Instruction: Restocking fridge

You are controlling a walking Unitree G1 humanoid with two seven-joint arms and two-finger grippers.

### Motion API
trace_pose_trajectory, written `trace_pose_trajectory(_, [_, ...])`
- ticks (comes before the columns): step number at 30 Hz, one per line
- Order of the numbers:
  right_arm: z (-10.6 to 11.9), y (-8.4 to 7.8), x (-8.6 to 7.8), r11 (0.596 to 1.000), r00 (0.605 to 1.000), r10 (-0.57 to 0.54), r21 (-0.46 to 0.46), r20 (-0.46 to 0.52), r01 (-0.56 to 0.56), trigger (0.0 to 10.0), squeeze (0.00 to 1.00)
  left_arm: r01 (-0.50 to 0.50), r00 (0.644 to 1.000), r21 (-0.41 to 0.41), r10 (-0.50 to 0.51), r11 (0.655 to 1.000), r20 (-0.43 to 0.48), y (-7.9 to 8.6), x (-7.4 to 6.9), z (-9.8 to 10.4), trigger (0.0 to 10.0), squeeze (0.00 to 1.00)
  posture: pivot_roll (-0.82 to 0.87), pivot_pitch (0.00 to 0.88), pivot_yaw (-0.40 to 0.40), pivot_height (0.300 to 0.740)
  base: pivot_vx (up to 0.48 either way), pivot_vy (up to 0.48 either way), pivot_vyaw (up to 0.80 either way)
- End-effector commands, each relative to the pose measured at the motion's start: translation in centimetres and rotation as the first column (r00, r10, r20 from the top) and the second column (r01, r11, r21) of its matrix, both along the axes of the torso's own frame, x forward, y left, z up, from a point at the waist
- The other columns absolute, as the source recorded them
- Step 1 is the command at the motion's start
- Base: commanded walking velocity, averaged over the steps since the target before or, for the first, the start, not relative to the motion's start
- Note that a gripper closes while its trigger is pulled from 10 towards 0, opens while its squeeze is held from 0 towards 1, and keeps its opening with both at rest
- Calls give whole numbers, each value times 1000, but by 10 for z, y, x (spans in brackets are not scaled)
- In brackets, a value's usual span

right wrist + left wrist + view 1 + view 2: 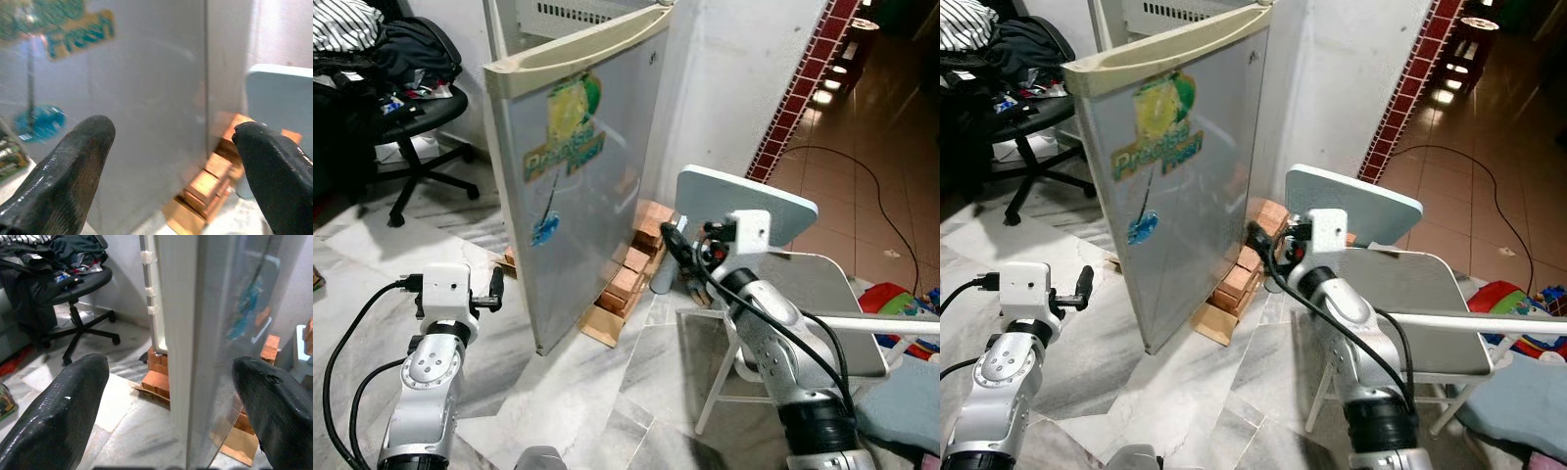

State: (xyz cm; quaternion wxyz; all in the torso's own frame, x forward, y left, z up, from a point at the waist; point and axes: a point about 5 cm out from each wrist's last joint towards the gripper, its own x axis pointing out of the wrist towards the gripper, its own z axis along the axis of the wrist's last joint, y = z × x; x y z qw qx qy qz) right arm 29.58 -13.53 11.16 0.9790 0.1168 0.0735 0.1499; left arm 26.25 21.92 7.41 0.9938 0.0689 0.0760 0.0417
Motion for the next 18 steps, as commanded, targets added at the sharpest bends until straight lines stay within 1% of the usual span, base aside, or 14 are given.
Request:
trace_pose_trajectory(1, [-2, -6, -1, 999, 1000, -28, -23, 5, 28, 10000, 0, 6, 1000, -4, -6, 1000, -14, -1, 2, -2, 10000, 0, 130, 0, -67, 740, 0, 480, 0])
trace_pose_trajectory(4, [-3, -8, -2, 998, 999, -43, -36, 7, 43, 10000, 0, 5, 1000, -4, -5, 1000, -10, 0, 4, -1, 10000, 0, 129, 0, -67, 740, 0, 480, 0])
trace_pose_trajectory(10, [-3, -9, -2, 997, 998, -61, -43, 24, 62, 10000, 0, 1, 1000, 1, -1, 1000, -9, 1, 5, -1, 10000, 0, 129, 0, -67, 740, 0, 480, -800])
trace_pose_trajectory(16, [-4, -9, -1, 997, 997, -68, -46, 30, 69, 10000, 0, 0, 1000, 12, 0, 1000, -8, 2, 4, -2, 10000, 0, 131, 0, -68, 740, 0, 480, 0])
trace_pose_trajectory(18, [-3, -7, 0, 997, 997, -69, -43, 31, 71, 10000, 0, -14, 1000, 7, 14, 1000, -11, 3, 4, -3, 10000, 0, 131, 0, -66, 740, 0, 480, 0])
